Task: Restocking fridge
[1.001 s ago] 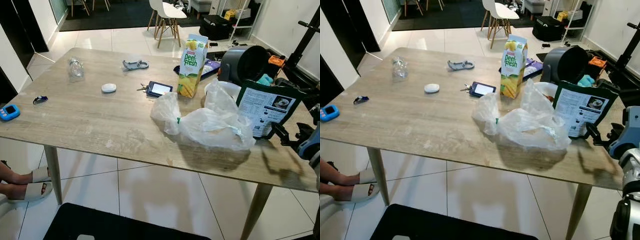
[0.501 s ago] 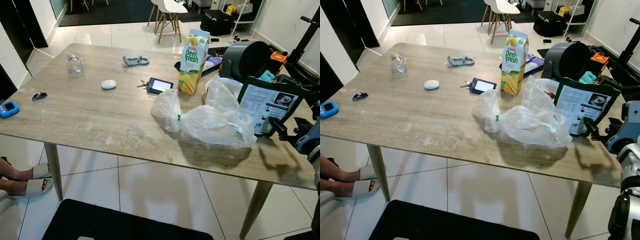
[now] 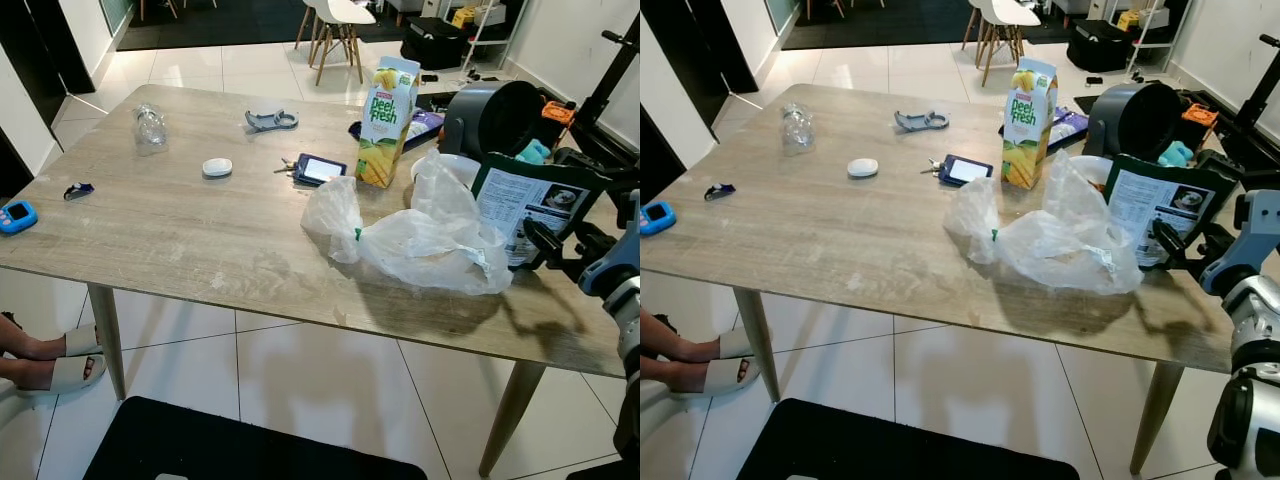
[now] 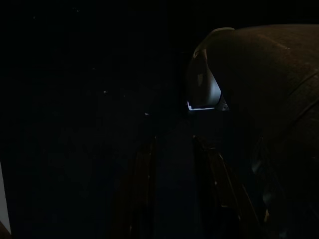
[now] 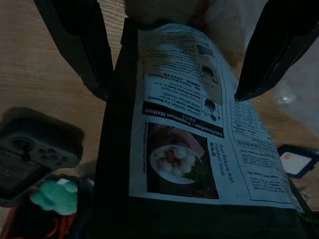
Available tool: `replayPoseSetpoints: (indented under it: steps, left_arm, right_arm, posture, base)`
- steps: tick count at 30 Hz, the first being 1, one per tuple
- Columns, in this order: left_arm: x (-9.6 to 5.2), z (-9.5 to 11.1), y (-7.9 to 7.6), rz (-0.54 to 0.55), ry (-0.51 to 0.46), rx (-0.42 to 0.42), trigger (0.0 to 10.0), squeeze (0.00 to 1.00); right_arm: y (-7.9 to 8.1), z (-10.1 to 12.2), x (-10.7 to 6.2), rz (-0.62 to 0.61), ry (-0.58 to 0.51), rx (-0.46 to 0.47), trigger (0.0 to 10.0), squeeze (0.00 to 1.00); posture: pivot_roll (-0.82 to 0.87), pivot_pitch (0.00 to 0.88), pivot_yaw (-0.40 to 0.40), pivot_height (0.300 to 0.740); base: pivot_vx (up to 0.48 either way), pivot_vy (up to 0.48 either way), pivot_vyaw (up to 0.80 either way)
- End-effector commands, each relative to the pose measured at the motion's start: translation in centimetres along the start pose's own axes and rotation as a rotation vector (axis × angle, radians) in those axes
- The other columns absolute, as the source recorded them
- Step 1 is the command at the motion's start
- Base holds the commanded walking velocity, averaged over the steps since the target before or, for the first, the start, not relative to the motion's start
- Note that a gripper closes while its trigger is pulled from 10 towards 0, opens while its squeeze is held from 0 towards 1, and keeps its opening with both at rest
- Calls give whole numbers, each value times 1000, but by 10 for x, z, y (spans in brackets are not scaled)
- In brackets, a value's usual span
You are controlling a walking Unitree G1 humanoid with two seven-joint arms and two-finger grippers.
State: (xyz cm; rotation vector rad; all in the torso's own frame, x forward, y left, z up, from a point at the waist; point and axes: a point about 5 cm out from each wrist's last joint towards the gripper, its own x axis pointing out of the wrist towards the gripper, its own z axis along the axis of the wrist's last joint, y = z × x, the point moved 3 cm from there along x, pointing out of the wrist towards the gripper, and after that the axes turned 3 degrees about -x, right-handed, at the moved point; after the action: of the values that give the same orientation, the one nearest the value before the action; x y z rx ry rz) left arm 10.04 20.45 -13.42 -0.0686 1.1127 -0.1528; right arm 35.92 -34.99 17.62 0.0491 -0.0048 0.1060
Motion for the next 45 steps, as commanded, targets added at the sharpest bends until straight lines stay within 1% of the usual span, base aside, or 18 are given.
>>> replayPoseSetpoints:
  steps: [1, 5, 8, 10, 14, 25, 26, 30, 33, 35, 36, 37, 38, 39, 41, 43, 44, 45]
  left_arm:
    - [1, -13, -14, -51, 51, 13, 10000, 0]
    - [1, -12, -14, -51, 50, 15, 10000, 0]
    - [3, -9, -15, -51, 44, 14, 10000, 0]
    - [3, -9, -15, -51, 44, 14, 10000, 0]
    - [5, -3, -16, -51, 34, 16, 10000, 0]
    - [7, 6, -16, -52, 22, 25, 10000, 0]
    - [8, 10, -16, -52, 13, 20, 10000, 0]
    - [9, 11, -17, -55, 12, 20, 10000, 0]
    - [9, 12, -18, -56, 14, 20, 10000, 0]
    - [9, 12, -18, -57, 16, 20, 10000, 0]
    - [9, 12, -17, -56, 17, 19, 10000, 0]
    - [9, 12, -17, -56, 17, 19, 10000, 0]
    - [9, 12, -17, -54, 18, 18, 10000, 0]
    - [9, 12, -17, -54, 18, 18, 10000, 0]
    - [9, 14, -15, -45, 15, 15, 10000, 0]
    - [9, 14, -15, -45, 15, 15, 10000, 0]
    - [9, 15, -15, -41, 12, 12, 10000, 0]
    - [9, 15, -15, -41, 12, 12, 10000, 0]
  right_arm:
    - [-1, 0, -1, 12, 7, 15, 10000, 0]
    - [-3, 0, -3, 9, 16, 2, 10000, 0]
    - [-14, -3, -9, -77, 44, -42, 10000, 0]
    - [-14, -3, -9, -77, 44, -42, 10000, 0]
    - [-33, -5, -22, -199, 37, -41, 10000, 0]
    - [-36, -12, -32, -184, 6, 24, 10000, 0]
    - [-44, -21, -42, -241, 30, 29, 10000, 0]
    - [-61, -37, -62, -374, 73, 29, 10000, 0]
    - [-66, -41, -70, -417, 86, 29, 10000, 0]
    - [-77, -49, -86, -513, 110, 24, 10000, 0]
    - [-87, -55, -100, -605, 136, 13, 10000, 0]
    - [-87, -55, -100, -605, 136, 13, 10000, 0]
    - [-96, -60, -114, -687, 162, -2, 10000, 0]
    - [-96, -60, -114, -687, 162, -2, 10000, 0]
    - [-110, -72, -144, -847, 224, -21, 10000, 0]
    - [-110, -72, -144, -847, 224, -21, 10000, 0]
    - [-113, -82, -160, -914, 275, -30, 10000, 0]
    - [-113, -82, -160, -914, 275, -30, 10000, 0]
  posture:
    - [115, 94, -18, 740]
    - [113, 89, -19, 740]
    - [112, 77, -20, 740]
    - [112, 77, -20, 740]
    - [105, 59, -15, 740]
    - [106, 36, -16, 740]
    - [104, 30, -16, 740]
    - [100, 19, -14, 740]
    - [98, 16, -13, 740]
    - [96, 10, -13, 740]
    - [91, 1, -14, 740]
    - [91, 1, -14, 740]
    - [91, 0, -15, 740]
    - [91, 0, -15, 740]
    - [90, 0, -19, 740]
    - [90, 0, -19, 740]
    - [88, 0, -23, 740]
    - [88, 0, -23, 740]
  base:
    - [0, 0, 0]
    - [0, 0, 0]
    - [0, 0, 0]
    - [0, 0, 0]
    - [0, 0, 0]
    - [0, 0, 0]
    - [0, 0, 0]
    - [0, 0, 0]
    - [0, 0, 0]
    - [0, 0, 0]
    - [0, 0, 0]
    - [0, 0, 0]
    - [0, 0, 0]
    - [0, 0, 0]
    - [0, 0, 0]
    - [0, 0, 0]
    - [0, 0, 0]
    - [0, 0, 0]
